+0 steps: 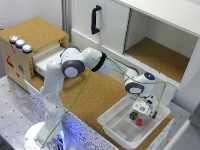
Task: Place the yellow block on the table
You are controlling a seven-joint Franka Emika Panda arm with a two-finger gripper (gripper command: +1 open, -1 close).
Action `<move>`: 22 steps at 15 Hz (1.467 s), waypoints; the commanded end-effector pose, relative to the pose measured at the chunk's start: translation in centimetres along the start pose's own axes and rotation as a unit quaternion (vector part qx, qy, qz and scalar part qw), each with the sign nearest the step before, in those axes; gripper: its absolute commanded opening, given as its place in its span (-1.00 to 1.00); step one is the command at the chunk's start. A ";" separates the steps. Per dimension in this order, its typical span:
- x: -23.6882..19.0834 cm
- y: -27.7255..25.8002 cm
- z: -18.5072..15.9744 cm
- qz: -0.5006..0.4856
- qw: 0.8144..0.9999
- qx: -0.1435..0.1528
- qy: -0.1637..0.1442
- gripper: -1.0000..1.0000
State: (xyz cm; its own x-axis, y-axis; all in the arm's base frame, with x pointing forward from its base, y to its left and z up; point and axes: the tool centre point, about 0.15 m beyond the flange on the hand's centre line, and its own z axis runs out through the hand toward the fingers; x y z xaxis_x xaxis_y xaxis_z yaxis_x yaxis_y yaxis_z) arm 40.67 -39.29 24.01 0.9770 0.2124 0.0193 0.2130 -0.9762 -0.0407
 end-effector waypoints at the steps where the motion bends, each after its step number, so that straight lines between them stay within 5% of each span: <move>1: 0.6 -4.3 -6.1 0.018 0.999 -0.008 0.034 -1.00; 4: 0.3 -8.5 -10.7 0.031 0.998 -0.005 0.062 -1.00; 6: 0.9 -12.1 -11.1 0.020 0.999 0.009 0.049 -1.00; 11: 3.7 -20.8 -7.1 0.011 0.999 0.038 0.017 -1.00; 15: 5.4 -22.3 -3.0 0.062 0.997 0.043 -0.003 -1.00; 22: 6.5 -24.0 1.4 0.074 0.996 0.008 -0.042 -1.00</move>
State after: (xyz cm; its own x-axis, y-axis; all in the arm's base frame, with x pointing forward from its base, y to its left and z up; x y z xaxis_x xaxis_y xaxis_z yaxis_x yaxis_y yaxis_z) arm 41.56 -16.43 27.08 0.9961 0.0864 -0.0174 0.0823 -0.9824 -0.1678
